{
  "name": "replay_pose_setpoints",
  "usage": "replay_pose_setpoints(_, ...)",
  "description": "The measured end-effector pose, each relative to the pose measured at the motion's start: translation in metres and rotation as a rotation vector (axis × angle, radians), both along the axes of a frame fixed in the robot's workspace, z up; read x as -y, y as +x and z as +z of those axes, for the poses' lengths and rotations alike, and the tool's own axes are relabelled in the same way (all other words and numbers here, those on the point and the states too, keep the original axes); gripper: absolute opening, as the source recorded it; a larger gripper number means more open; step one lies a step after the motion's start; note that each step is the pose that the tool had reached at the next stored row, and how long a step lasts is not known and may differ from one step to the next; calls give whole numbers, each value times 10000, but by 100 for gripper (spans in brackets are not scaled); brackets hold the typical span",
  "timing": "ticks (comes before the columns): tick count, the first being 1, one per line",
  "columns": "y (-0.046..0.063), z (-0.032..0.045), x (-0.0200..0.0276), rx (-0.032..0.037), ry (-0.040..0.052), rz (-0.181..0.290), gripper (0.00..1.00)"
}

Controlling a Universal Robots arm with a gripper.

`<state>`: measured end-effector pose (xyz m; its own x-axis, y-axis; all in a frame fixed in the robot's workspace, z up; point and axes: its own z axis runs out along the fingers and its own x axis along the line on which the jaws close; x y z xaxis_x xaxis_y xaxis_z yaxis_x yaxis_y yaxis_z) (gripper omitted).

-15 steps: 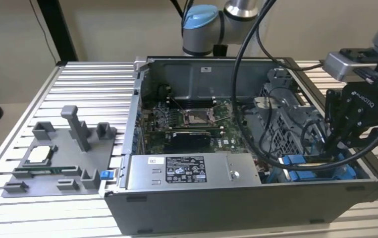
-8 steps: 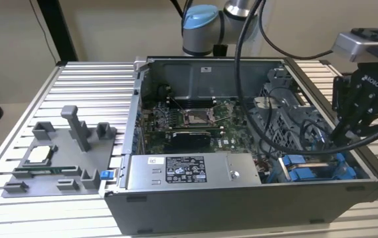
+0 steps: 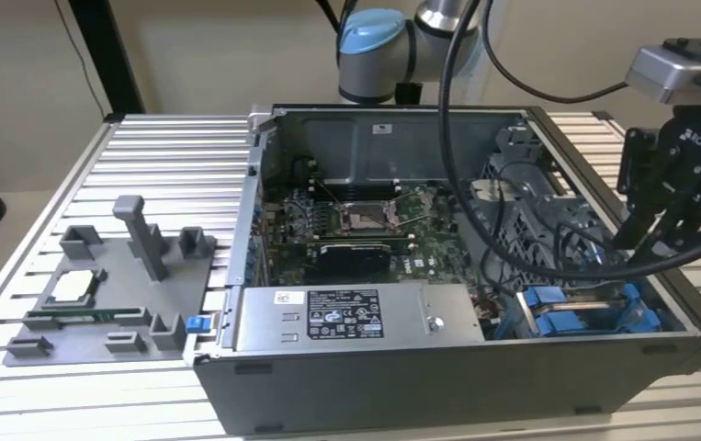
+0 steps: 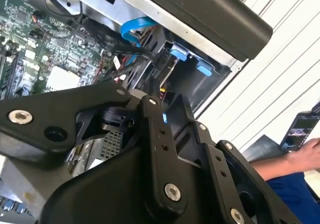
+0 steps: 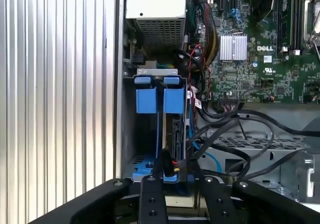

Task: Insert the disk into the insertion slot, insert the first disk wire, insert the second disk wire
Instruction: 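Insert the first disk wire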

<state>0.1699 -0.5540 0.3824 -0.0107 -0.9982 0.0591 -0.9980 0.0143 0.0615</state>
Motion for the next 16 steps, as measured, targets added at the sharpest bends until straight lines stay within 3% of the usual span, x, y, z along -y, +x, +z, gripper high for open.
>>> replay_pose_setpoints(6, -5, 1, 75, -9, 527, 1, 100)
replay_pose_setpoints(16, -56, 42, 203, -9, 876, 4, 100)
